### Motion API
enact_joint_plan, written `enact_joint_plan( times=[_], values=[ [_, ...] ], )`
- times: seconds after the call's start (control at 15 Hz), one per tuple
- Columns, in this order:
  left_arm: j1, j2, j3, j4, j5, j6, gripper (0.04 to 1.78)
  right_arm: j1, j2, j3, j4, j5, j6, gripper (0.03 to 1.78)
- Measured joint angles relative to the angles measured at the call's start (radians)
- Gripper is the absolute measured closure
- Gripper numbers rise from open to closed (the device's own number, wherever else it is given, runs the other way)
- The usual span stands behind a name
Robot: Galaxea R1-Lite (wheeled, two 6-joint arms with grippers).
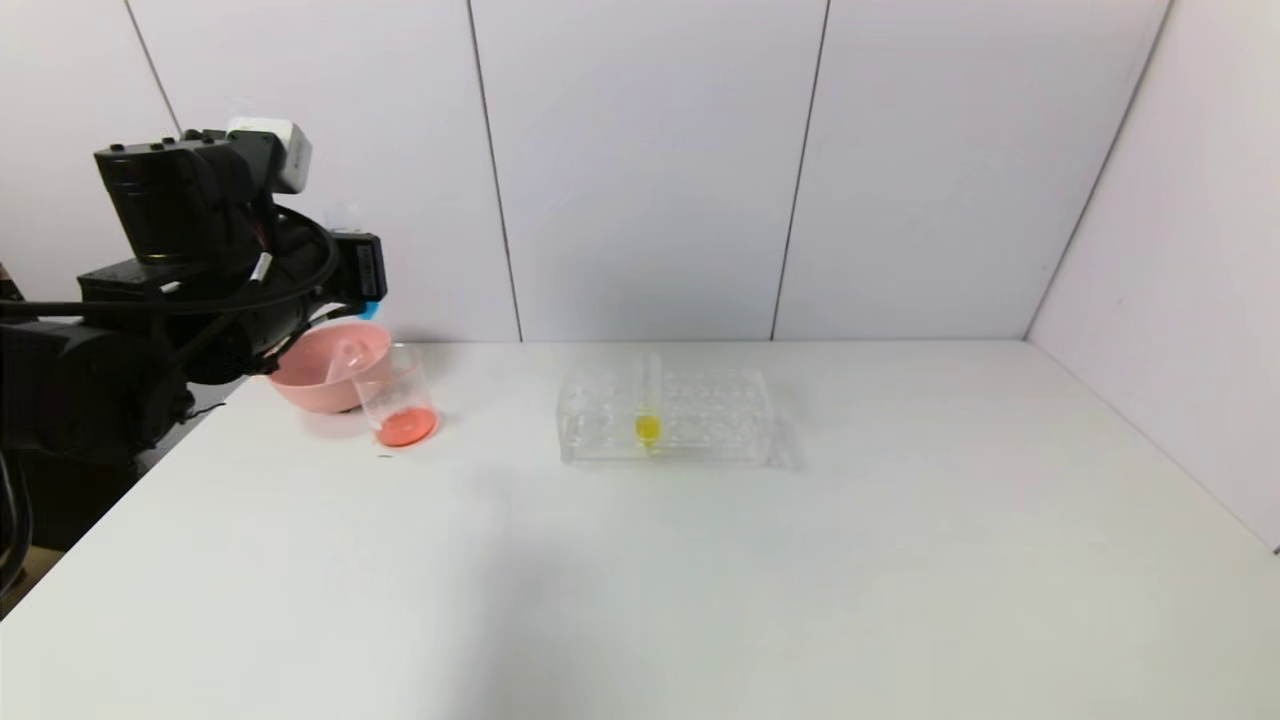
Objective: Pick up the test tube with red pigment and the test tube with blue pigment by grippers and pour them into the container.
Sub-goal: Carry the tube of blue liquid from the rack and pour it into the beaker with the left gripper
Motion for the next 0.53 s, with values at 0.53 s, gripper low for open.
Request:
enact_joint_plan(
  times=[0.53],
  values=[
    [0.154, -0.024, 0.027, -0.008, -0.052, -0.002, 1.38, 0.0, 0.0, 0.0, 0.0, 0.0, 0.0, 0.04]
  ],
)
